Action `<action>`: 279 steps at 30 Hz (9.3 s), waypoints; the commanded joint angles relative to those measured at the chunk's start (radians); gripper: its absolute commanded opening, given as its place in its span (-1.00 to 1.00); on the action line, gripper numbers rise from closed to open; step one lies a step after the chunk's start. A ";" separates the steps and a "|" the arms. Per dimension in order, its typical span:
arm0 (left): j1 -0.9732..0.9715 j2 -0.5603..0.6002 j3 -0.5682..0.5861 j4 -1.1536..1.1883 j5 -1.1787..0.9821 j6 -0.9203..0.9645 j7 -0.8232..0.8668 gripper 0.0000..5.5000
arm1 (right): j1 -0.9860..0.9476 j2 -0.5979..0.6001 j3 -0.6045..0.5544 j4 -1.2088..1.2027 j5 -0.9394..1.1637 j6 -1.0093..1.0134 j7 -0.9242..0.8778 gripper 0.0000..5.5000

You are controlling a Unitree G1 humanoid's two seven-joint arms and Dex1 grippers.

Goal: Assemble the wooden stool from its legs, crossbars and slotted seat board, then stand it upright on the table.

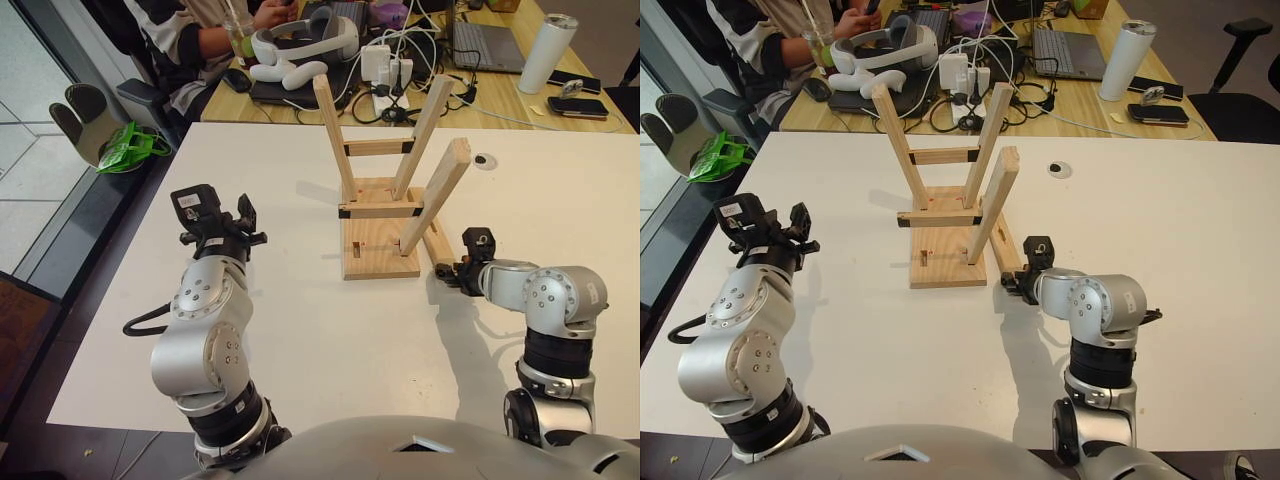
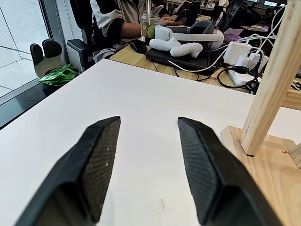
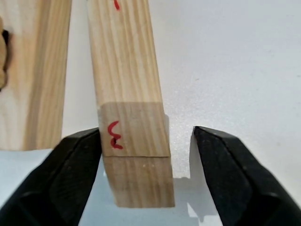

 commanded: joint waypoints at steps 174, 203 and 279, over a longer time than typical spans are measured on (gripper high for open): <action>-0.943 1.206 -0.578 0.998 1.463 -1.909 0.640 -0.63 | -0.655 -0.682 0.011 0.257 1.072 -0.301 0.874 0.93; -1.144 1.057 -0.575 0.886 1.429 -2.021 0.537 -0.63 | -0.529 -0.632 0.115 0.073 0.923 -0.226 1.070 0.52; -0.285 0.773 -0.151 0.137 -1.856 -0.551 -0.124 -0.19 | -0.030 -0.381 -0.004 -0.270 1.020 -0.647 0.769 -0.63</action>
